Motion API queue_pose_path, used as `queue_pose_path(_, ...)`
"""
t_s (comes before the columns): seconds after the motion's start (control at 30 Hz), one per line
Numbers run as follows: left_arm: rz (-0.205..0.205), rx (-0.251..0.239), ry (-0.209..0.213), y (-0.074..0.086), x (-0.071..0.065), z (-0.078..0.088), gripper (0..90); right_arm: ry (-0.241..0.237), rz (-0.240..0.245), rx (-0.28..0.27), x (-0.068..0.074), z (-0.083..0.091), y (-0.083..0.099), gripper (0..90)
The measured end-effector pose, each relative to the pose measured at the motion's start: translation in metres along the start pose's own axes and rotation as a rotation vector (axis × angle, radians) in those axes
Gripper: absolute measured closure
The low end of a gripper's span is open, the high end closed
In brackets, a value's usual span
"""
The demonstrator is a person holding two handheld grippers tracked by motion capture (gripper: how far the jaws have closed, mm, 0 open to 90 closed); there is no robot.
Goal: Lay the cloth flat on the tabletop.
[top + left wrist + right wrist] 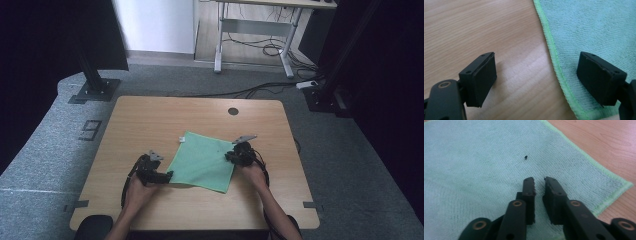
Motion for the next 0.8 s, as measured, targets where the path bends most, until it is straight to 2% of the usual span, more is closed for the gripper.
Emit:
queue_pose_path(0.03,0.000,0.000,0.000,0.000,0.000,0.000,15.9,0.000,0.000,0.000,0.000,0.000,0.000,71.8)
queue_pose_path(0.07,-0.021,-0.008,0.009,-0.004,-0.003,0.000,15.5,0.015,0.018,0.018,0.000,0.002,0.000,56.7)
queue_pose_path(0.13,-0.014,-0.030,0.026,-0.013,-0.004,0.002,14.7,0.050,0.034,0.014,-0.002,0.007,-0.003,48.4)
queue_pose_path(0.2,-0.011,-0.047,0.041,-0.024,-0.004,0.003,14.5,0.033,0.014,-0.016,-0.002,0.013,-0.007,38.8)
queue_pose_path(0.23,-0.011,-0.047,0.041,-0.024,-0.004,0.003,14.5,0.029,0.008,-0.017,-0.001,0.017,-0.007,35.3)
queue_pose_path(0.27,-0.027,-0.059,0.035,-0.036,-0.002,0.002,14.4,0.037,0.012,-0.012,-0.002,0.020,-0.006,32.4)
queue_pose_path(0.3,-0.034,-0.063,0.032,-0.041,-0.002,0.000,14.4,0.047,0.013,-0.010,-0.002,0.023,-0.005,28.9)
queue_pose_path(0.37,-0.041,-0.064,0.028,-0.046,-0.001,-0.003,14.5,0.048,0.011,-0.012,-0.002,0.025,-0.003,26.5)
queue_pose_path(0.4,-0.051,-0.063,0.023,-0.052,0.001,-0.011,14.4,0.050,0.001,-0.006,0.001,0.028,0.003,23.0)
queue_pose_path(0.43,-0.051,-0.063,0.023,-0.052,0.001,-0.011,14.5,0.050,0.001,-0.006,0.001,0.028,0.003,23.0)
queue_pose_path(0.5,-0.055,-0.054,0.010,-0.056,0.005,-0.025,14.5,0.067,-0.008,-0.011,0.005,0.033,0.012,18.9)
queue_pose_path(0.6,-0.058,-0.043,-0.002,-0.055,0.008,-0.033,14.5,0.062,-0.018,-0.013,0.012,0.034,0.019,17.4)
queue_pose_path(0.63,-0.064,-0.028,-0.017,-0.053,0.010,-0.040,14.5,0.063,-0.011,-0.010,0.019,0.035,0.026,16.3)
queue_pose_path(0.67,-0.056,-0.037,-0.008,-0.052,0.010,-0.041,13.8,0.062,-0.007,-0.006,0.022,0.035,0.030,15.9)
queue_pose_path(0.7,-0.046,-0.039,-0.002,-0.051,0.011,-0.041,14.3,0.065,0.001,0.003,0.025,0.035,0.034,15.7)
queue_pose_path(0.8,-0.048,-0.037,-0.008,-0.049,0.011,-0.040,14.4,0.103,0.040,0.042,0.026,0.034,0.044,14.6)
Point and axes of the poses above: each handheld gripper's, and its own axes: z roughly backward along the jaws, y roughly out of its underside, x roughly to its left, the point moved 9 cm from there along -z, roughly forward along the jaws, and after that the axes turned 5 degrees about z, right-handed, at the moved point
